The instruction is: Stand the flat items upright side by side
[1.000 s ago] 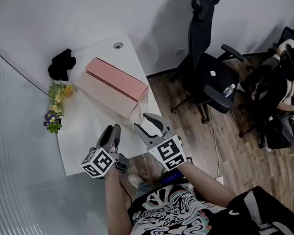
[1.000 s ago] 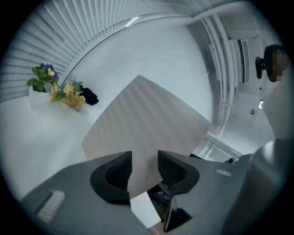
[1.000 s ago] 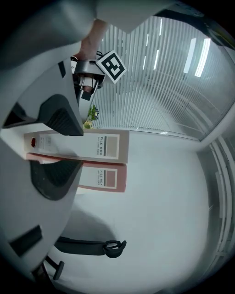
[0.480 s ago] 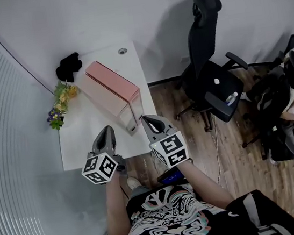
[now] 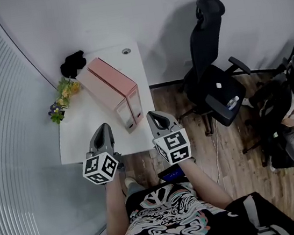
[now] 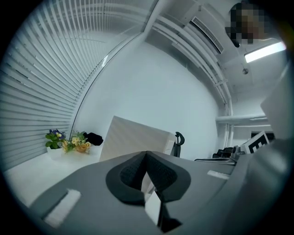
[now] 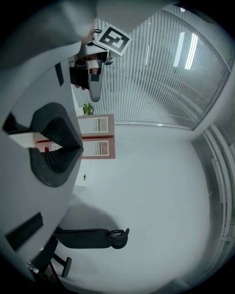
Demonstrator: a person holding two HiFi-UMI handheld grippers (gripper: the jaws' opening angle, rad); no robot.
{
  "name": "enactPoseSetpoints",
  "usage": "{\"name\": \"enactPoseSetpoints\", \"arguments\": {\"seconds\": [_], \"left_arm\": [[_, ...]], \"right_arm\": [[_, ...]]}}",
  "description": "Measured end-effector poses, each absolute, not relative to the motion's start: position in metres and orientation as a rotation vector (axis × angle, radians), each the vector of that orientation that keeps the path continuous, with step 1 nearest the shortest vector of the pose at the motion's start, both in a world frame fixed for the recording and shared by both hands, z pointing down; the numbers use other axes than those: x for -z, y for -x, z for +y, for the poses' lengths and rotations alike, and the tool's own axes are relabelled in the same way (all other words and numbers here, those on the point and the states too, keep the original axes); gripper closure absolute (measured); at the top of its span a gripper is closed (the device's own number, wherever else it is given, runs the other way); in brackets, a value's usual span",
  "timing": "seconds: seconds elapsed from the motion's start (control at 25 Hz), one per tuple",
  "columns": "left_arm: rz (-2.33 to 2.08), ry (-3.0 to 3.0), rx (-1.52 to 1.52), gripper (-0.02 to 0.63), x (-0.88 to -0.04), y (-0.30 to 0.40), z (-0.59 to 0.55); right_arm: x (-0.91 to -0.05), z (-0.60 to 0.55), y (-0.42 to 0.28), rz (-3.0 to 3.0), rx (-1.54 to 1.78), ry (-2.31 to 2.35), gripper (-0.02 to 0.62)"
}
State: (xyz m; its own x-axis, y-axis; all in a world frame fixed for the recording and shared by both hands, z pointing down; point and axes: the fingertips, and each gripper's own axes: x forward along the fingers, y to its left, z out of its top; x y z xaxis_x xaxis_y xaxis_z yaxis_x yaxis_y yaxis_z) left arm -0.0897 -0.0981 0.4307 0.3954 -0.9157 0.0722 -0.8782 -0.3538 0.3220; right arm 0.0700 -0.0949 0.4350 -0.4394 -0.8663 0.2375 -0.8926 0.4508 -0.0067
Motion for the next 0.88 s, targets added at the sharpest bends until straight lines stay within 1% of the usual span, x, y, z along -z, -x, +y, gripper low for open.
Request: {"name": "enactPoseSetpoints", "arguments": {"seconds": [0.88], "left_arm": [[-1.524, -2.347, 0.108, 0.606, -0.440, 0.072, -0.091]], "right_arm": [[-0.443, -0.091, -0.078, -2.490, -0.189, -1.507, 0.596]]}}
